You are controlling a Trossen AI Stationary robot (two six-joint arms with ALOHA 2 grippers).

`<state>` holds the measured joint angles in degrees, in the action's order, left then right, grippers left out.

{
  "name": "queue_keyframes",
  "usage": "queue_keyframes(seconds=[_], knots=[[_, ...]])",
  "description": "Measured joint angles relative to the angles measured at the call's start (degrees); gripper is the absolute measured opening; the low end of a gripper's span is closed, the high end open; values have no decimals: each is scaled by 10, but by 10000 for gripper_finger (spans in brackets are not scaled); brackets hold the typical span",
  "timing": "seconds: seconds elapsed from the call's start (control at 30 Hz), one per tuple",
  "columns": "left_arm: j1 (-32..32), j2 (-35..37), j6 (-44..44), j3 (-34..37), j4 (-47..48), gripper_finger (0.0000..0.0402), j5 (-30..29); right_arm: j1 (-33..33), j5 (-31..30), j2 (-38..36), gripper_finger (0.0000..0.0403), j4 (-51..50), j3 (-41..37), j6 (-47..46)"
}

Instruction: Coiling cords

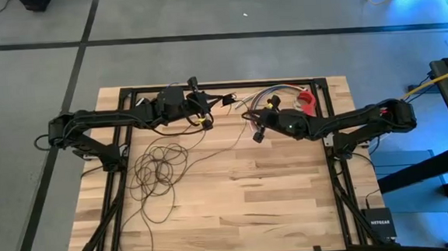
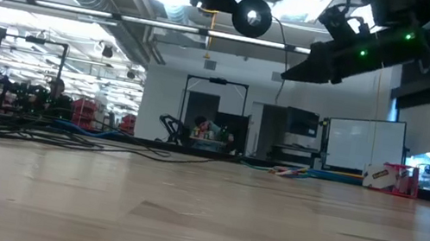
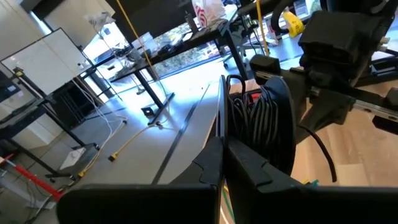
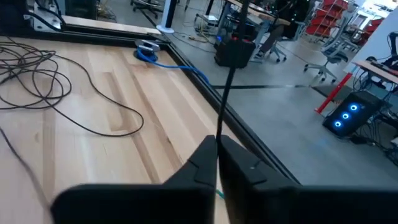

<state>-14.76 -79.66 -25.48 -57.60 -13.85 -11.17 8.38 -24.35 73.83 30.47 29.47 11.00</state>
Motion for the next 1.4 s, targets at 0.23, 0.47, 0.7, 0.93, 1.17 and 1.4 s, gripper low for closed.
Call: queue_keyframes(seconds=[0.23, 0.47, 0.7, 0.93, 1.17, 1.4], knots=[[0, 0, 19, 0, -18, 5, 0, 4, -5, 8, 10, 28, 0, 11], [1, 0, 50, 0, -67, 5, 62, 7, -4, 32, 7, 110, 0, 59], [1, 0, 69, 0, -127, 5, 109, 23, 20, 68, 4, 193, 8, 78], [1, 0, 70, 0, -165, 5, 110, 25, 60, 114, 5, 193, 60, 89], [1, 0, 57, 0, -138, 5, 110, 25, 62, 132, 5, 189, 84, 88], [0, 0, 38, 0, -112, 5, 110, 25, 113, 129, 48, 150, 84, 91]])
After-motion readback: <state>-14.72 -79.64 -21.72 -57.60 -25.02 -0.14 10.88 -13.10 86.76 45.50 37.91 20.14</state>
